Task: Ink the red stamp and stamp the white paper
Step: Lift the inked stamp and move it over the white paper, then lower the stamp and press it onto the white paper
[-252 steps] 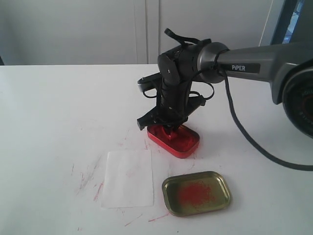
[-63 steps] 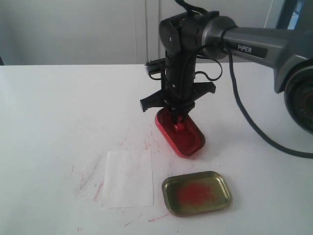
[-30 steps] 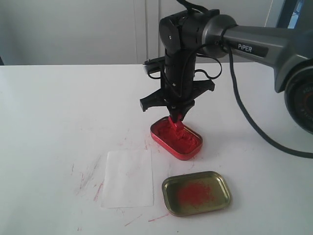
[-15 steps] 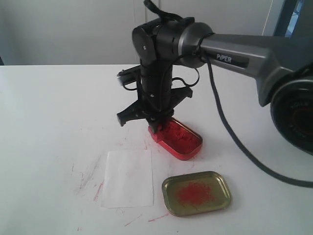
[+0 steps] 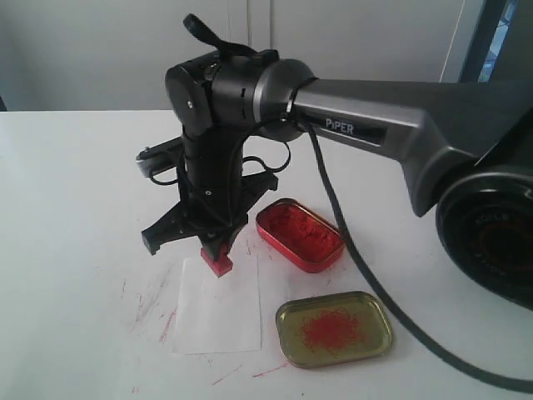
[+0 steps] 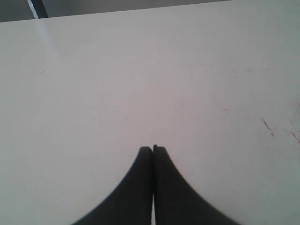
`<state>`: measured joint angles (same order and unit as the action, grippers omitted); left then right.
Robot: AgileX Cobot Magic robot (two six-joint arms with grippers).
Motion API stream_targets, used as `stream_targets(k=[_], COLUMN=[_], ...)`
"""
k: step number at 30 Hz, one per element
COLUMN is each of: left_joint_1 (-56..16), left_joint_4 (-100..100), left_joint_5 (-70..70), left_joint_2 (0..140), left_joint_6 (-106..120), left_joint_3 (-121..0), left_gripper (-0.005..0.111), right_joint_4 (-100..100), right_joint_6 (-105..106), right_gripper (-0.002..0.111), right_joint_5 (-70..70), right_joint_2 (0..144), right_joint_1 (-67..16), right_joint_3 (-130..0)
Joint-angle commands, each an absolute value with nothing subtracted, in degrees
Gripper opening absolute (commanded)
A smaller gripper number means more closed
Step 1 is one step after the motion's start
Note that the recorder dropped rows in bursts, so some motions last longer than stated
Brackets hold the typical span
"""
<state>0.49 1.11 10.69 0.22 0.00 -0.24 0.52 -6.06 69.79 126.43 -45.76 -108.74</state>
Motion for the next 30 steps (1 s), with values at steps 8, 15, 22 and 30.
stream_targets(k=[8, 15, 22, 30], left_joint_1=[0.17, 0.17, 0.17, 0.17], left_joint_4=[1.53, 1.53, 1.53, 1.53], left_joint_5=[10.55, 10.55, 10.55, 10.55], left_joint_2=[0.00, 0.00, 0.00, 0.00], left_joint_6=[0.00, 0.00, 0.00, 0.00], left_joint_3=[0.00, 0.00, 0.00, 0.00], left_gripper=[0.000, 0.000, 0.000, 0.000], right_joint_4=[0.83, 0.83, 0.83, 0.00], right_joint_6=[-5.14, -4.90, -4.92, -4.92], right_gripper=[0.000, 0.000, 0.000, 0.000], right_joint_5=[69.96, 69.96, 69.96, 69.96], right_joint_2=[125.66, 125.66, 126.19, 127.52], right_joint_1=[-49.16, -49.16, -49.16, -49.16], right_joint_3=[-103.96, -102.59, -102.59, -102.59])
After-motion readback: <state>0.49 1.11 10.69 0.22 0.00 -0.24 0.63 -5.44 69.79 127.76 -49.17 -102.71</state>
